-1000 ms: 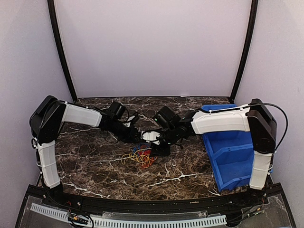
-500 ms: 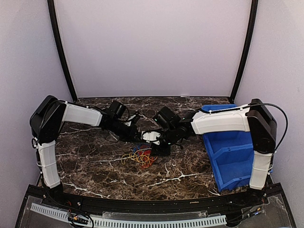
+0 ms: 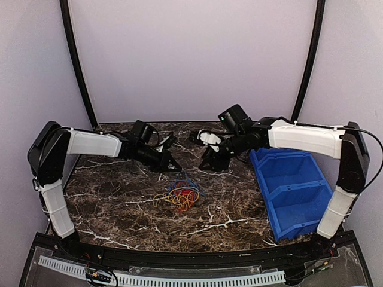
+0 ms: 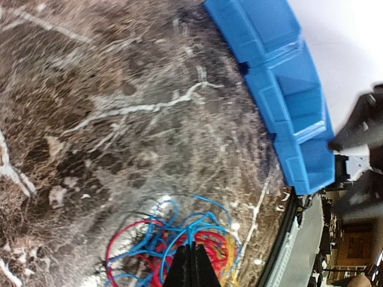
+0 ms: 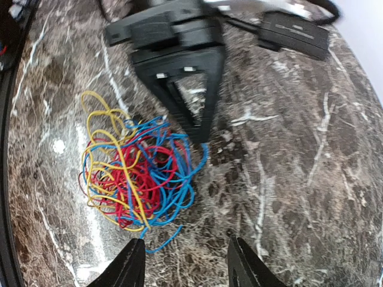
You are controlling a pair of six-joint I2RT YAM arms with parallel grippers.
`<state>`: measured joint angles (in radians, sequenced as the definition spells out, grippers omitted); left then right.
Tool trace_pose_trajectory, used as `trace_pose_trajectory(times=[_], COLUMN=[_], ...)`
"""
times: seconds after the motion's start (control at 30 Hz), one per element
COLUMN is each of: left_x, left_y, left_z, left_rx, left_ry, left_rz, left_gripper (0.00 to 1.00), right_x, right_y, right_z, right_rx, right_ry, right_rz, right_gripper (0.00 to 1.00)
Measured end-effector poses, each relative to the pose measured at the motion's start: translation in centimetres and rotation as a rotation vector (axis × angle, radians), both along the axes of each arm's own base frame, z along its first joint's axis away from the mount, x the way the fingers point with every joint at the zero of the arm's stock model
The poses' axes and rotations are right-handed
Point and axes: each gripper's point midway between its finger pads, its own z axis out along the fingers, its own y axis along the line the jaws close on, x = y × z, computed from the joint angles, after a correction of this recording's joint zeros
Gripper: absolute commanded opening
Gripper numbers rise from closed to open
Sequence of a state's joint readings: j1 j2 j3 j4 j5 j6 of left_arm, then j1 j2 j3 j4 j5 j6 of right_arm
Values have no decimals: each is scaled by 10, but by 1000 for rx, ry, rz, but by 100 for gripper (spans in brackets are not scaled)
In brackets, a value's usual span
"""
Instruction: Untangle the cables
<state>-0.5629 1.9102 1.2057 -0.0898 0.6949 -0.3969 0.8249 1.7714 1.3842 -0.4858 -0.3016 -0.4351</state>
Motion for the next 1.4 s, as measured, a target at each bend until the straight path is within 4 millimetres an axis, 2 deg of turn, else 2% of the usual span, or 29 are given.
trace_pose_trajectory(times=[0.07, 0.13, 0.3, 0.37, 0.43, 0.53, 0.63, 0.67, 0.73, 0.77, 0.8, 0.87, 0.9, 0.93, 1.0, 1.1, 1.27, 1.33, 1.4], left_x=[-5, -13, -37, -45, -51, -57, -62, -63, -64, -65, -64, -64, -63, -63, -66, -75, -107, -104, -92], left_y=[-2, -4, -12, -16, -19, -24, -27, -28, -29, -29, -29, -28, -26, -24, -20, -18, -39, -42, -44], left_z=[26, 58, 126, 143, 152, 155, 153, 153, 153, 153, 153, 153, 153, 152, 148, 136, 121, 122, 122], left_rx=[-64, -141, -284, -321, -344, -358, -359, -358, -358, -357, -356, -349, -345, -340, -325, -285, -269, -277, -279], left_ry=[-55, -128, -300, -345, -368, -374, -366, -365, -366, -366, -368, -376, -388, -409, -457, -556, -692, -728, -762], left_rz=[-21, -49, -114, -133, -146, -160, -169, -171, -173, -173, -170, -158, -144, -128, -98, -52, -52, -24, 27], left_gripper=[0, 0, 0, 0, 0, 0, 0, 0, 0, 1, 5, 32, 38, 50, 61, 64, 62, 59, 56], right_x=[16, 22, 6, -1, -6, -10, -12, -14, -19, -21, -24, -27, -28, -28, -28, -27, -25, -26, -27], right_y=[-8, -10, 0, 4, 8, 14, 23, 25, 28, 29, 30, 31, 32, 32, 33, 36, 40, 41, 42], right_z=[22, 32, 38, 41, 45, 55, 67, 69, 74, 75, 76, 77, 79, 80, 87, 105, 137, 148, 157], right_rx=[70, 106, 157, 181, 207, 246, 293, 306, 330, 338, 344, 347, 347, 346, 351, 374, 416, 432, 445], right_ry=[1, 2, 60, 82, 102, 119, 128, 135, 153, 160, 163, 172, 172, 172, 168, 149, 119, 114, 114], right_rz=[-53, -72, -9, 21, 46, 76, 111, 122, 146, 158, 170, 179, 183, 186, 191, 201, 213, 219, 224], right_gripper=[49, 49, 52, 53, 55, 55, 46, 38, 3, 0, 0, 0, 0, 0, 0, 0, 0, 0, 0])
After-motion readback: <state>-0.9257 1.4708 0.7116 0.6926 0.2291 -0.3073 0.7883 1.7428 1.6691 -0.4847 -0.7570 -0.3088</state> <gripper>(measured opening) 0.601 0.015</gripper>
